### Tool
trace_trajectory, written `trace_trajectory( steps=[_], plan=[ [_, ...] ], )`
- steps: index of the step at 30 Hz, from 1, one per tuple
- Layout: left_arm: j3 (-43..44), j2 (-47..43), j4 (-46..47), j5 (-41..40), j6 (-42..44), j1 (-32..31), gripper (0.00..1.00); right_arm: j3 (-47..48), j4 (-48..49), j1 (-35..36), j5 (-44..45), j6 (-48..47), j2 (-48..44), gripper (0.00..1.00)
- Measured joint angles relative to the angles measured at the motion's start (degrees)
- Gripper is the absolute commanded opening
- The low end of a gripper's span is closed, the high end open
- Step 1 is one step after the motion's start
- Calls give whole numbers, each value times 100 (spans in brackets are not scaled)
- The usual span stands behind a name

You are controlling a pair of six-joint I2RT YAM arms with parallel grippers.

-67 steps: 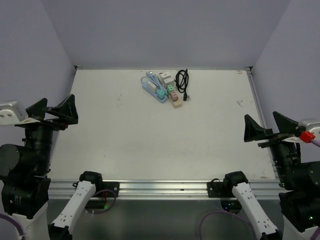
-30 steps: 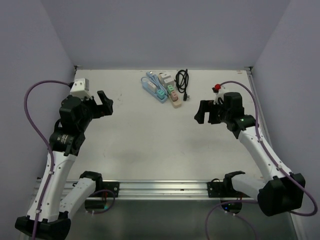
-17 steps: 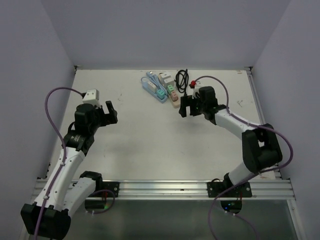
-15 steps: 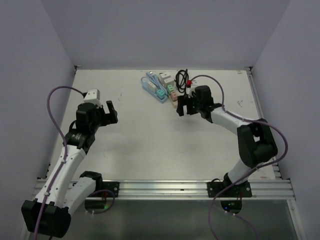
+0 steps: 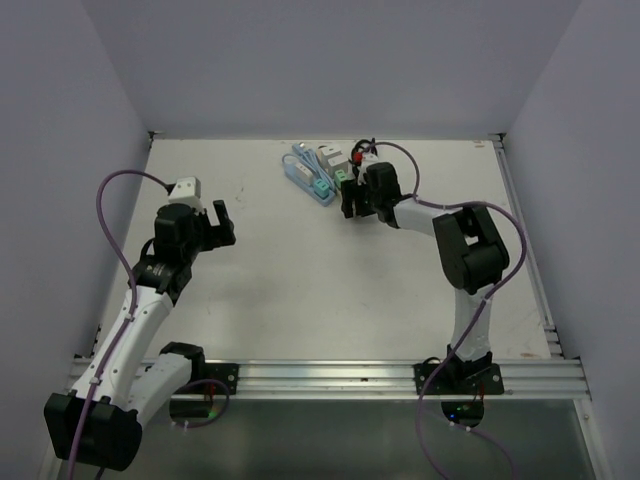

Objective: Pull the plug off the socket

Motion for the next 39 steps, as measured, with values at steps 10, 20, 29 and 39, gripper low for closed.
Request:
trace_trajectory(
  steps=[10, 20, 29, 39],
  plan=[
    [0, 2, 48, -2, 0, 2, 100, 273, 22, 96, 229, 11, 407, 51],
    [0, 0, 61, -7, 0, 2, 100, 125, 195, 92, 313, 31, 352, 0],
    [0, -33, 59, -46, -2, 2, 100, -820, 249, 26, 271, 188, -498, 0],
    [-46, -144, 66, -109, -59, 15, 100, -2601, 195, -24, 92, 710, -2312, 0]
  ],
)
